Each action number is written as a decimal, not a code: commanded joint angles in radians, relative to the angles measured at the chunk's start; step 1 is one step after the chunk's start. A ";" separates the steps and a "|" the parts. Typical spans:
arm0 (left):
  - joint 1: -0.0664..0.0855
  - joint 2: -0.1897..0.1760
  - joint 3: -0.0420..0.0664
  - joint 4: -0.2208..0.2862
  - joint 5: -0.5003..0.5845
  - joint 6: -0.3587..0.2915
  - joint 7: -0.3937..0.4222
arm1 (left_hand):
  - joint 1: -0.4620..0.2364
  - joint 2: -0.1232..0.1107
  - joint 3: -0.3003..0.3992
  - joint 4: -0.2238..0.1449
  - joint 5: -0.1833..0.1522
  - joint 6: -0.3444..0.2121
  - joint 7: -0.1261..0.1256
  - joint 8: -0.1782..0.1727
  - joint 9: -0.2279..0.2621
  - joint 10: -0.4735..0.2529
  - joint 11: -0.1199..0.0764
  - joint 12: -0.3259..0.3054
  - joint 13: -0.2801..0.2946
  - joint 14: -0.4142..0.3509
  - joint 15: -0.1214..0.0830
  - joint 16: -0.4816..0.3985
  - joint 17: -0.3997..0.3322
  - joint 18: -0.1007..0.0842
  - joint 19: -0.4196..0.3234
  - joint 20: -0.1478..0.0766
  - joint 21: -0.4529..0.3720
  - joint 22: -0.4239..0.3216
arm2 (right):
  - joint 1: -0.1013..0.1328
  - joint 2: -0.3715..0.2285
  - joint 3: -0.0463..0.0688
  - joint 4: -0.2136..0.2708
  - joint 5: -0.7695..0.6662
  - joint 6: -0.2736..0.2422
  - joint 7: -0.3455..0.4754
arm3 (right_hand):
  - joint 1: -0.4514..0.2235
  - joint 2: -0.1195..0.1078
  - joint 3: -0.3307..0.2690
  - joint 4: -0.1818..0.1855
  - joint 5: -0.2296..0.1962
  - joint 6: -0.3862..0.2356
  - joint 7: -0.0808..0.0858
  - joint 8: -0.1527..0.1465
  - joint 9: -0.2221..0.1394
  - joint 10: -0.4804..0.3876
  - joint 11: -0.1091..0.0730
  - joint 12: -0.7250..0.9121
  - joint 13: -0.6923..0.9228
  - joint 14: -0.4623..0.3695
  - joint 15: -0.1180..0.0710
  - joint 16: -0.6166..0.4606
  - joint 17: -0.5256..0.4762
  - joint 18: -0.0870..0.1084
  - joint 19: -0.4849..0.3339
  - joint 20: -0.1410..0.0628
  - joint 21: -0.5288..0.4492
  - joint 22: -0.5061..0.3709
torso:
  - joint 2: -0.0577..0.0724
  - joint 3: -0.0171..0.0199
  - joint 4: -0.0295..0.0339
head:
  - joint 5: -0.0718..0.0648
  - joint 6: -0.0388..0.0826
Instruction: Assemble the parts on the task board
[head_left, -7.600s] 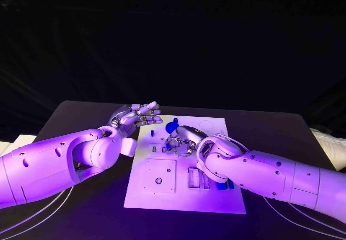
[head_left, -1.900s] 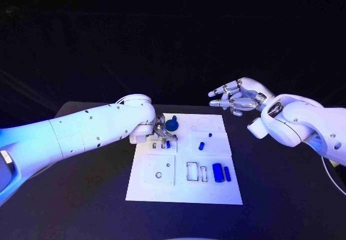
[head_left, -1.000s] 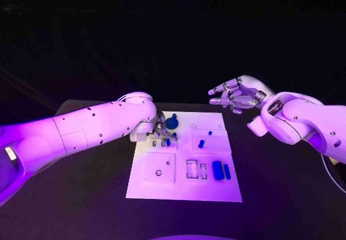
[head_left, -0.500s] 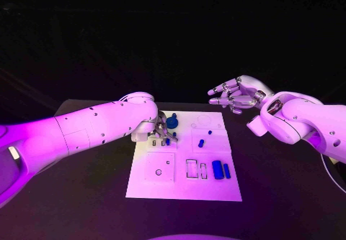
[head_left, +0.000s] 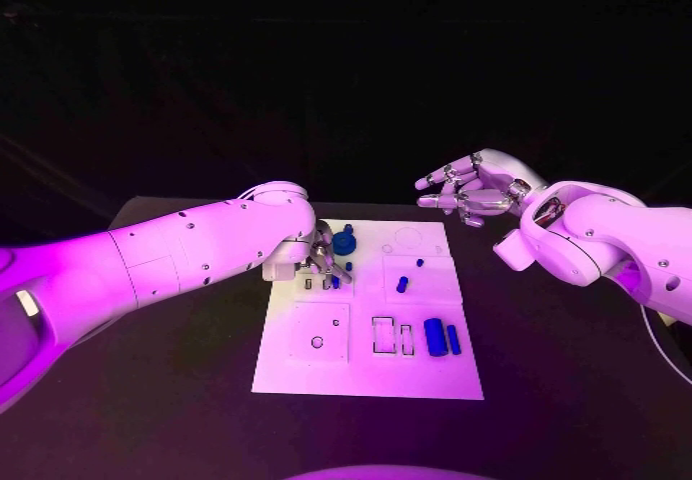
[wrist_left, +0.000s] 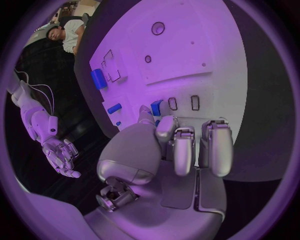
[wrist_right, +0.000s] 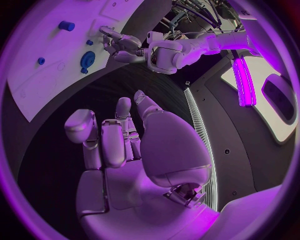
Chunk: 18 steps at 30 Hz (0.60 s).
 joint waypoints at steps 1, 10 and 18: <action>0.000 0.002 0.000 0.000 0.011 0.010 -0.037 | 0.036 0.010 0.031 -0.026 -0.001 -0.014 -0.001 0.005 0.007 -0.008 -0.002 -0.005 -0.001 0.107 -0.007 0.002 0.263 -0.011 0.037 -0.005 -0.005 0.095 | -0.001 0.001 -0.001 0.000 -0.008 0.021 -0.004 | 0.009 -0.002 -0.004 -0.004 0.003 0.007 -0.002 0.006 -0.002 -0.006 -0.001 -0.001 -0.001 0.026 0.004 -0.005 0.001 0.007 -0.004 0.000 -0.006 -0.001 | 0.000 0.0004 -0.0009 | 0.000 -0.002; 0.000 0.004 0.000 -0.009 0.015 0.021 -0.031 | 0.144 0.029 0.150 -0.121 0.006 -0.037 -0.009 -0.018 0.012 -0.018 -0.010 -0.016 -0.006 0.107 -0.014 0.002 0.263 -0.009 0.032 -0.010 -0.013 0.084 | -0.001 0.001 -0.001 0.000 -0.009 0.026 -0.007 | 0.011 -0.001 -0.004 -0.005 0.003 0.007 -0.002 0.007 -0.002 -0.006 -0.001 -0.003 -0.002 0.026 0.004 -0.007 -0.001 0.007 -0.005 0.000 -0.007 -0.003 | 0.000 0.0011 -0.0009 | 0.000 -0.007; 0.000 0.002 -0.001 -0.014 0.034 0.026 -0.025 | 0.119 -0.030 0.378 -0.176 0.111 -0.041 0.007 -0.054 0.014 -0.025 -0.007 -0.037 -0.015 0.107 -0.008 0.002 0.263 -0.007 0.031 -0.008 -0.018 0.081 | -0.001 0.000 -0.002 0.000 -0.009 0.033 -0.010 | 0.011 -0.001 -0.004 -0.005 0.003 0.007 -0.002 0.007 -0.002 -0.007 -0.001 -0.005 -0.005 0.026 0.004 -0.008 -0.002 0.008 -0.006 0.000 -0.008 -0.004 | -0.001 0.0012 -0.0010 | 0.000 -0.009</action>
